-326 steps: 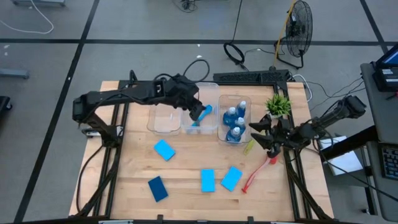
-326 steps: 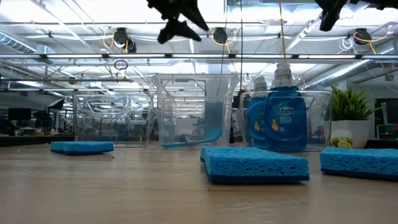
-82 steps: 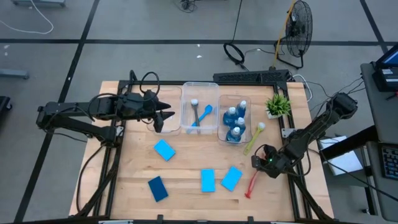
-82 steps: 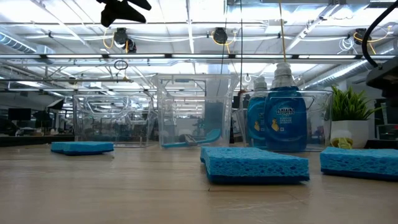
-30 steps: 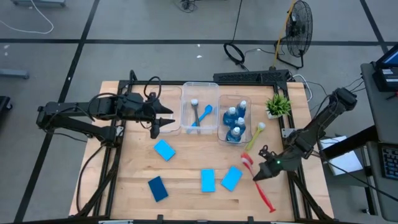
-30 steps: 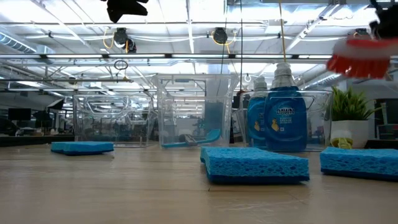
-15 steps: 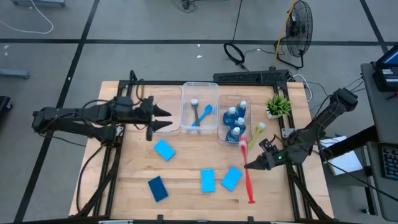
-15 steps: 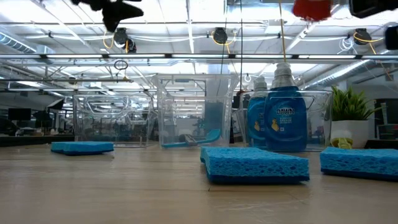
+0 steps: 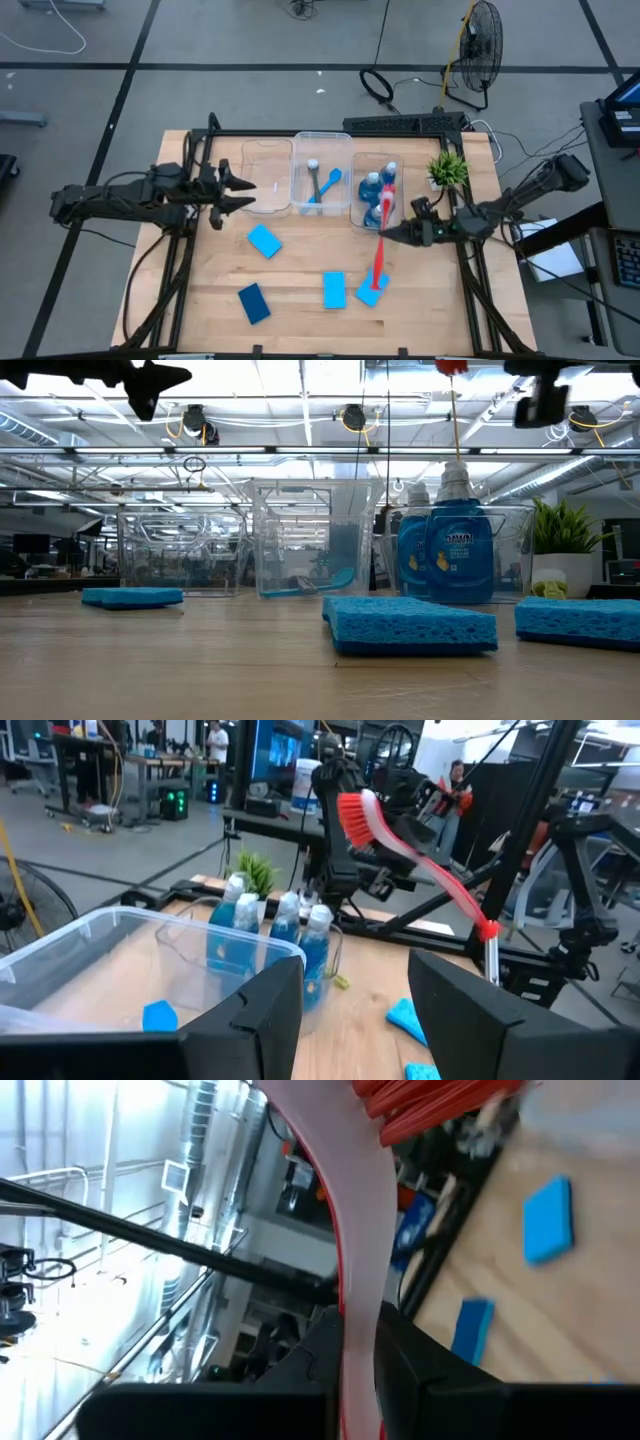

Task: Pick & Place Kitchen Sink Supplies
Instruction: Put the red dish brush into the white transparent bin

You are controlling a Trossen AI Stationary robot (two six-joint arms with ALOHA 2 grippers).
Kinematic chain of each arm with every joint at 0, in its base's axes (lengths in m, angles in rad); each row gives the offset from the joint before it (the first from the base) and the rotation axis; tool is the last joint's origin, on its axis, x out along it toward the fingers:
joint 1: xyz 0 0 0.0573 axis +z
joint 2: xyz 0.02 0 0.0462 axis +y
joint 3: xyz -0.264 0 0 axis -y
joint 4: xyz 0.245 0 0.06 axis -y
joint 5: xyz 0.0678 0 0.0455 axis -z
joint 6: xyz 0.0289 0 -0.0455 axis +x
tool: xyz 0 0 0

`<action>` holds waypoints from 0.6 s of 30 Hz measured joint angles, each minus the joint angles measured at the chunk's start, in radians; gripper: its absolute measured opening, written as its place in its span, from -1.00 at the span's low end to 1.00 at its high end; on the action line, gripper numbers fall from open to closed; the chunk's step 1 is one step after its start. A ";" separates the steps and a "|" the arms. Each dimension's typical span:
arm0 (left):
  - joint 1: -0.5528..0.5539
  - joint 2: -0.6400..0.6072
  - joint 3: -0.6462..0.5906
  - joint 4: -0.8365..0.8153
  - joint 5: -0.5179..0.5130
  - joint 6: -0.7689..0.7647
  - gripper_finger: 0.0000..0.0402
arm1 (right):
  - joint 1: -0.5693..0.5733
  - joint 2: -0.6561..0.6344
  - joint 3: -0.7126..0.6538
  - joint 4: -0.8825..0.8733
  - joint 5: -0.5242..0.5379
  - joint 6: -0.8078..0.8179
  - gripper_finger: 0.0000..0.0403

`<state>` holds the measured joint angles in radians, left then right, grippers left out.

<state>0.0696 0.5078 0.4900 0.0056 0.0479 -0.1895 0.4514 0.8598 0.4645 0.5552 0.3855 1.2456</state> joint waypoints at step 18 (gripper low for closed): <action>0.000 0.009 0.000 -0.005 -0.001 -0.007 -0.07 | -0.445 0.081 0.239 -0.148 -0.306 -0.205 -0.89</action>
<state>0.0696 0.5167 0.4896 0.0010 0.0467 -0.1967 0.0061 0.9408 0.7039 0.4069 0.0793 1.0402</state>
